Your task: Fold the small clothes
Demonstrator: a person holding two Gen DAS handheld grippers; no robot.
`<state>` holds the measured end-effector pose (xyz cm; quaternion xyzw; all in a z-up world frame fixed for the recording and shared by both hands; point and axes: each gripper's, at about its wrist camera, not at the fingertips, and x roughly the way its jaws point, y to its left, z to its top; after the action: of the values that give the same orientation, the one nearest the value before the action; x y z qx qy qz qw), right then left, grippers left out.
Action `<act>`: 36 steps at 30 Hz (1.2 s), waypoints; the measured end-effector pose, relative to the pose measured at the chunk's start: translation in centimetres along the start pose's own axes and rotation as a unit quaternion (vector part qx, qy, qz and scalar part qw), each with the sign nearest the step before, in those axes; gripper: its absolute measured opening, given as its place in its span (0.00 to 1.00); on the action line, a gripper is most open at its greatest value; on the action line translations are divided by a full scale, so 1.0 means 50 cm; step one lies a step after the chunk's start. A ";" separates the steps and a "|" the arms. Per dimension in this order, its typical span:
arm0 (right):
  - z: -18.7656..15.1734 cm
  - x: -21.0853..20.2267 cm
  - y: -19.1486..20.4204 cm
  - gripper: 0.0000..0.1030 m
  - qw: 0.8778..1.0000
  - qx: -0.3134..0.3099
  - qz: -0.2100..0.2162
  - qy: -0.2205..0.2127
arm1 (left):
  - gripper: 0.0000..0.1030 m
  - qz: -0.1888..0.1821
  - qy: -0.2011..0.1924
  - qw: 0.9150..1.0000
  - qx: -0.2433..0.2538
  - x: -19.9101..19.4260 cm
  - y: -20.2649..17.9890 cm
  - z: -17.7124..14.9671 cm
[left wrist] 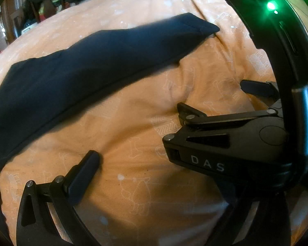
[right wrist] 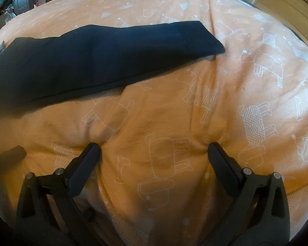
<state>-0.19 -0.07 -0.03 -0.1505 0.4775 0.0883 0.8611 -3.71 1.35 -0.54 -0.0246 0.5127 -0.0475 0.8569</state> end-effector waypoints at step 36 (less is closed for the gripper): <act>0.027 0.000 -0.002 1.00 1.000 -0.029 -0.007 -0.007 | 1.00 0.003 0.000 1.000 0.005 0.018 0.004 0.010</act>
<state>0.91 0.31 0.69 -0.1782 0.4678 0.0966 0.8603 -2.82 1.45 -1.13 -0.0194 0.5124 -0.0476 0.8572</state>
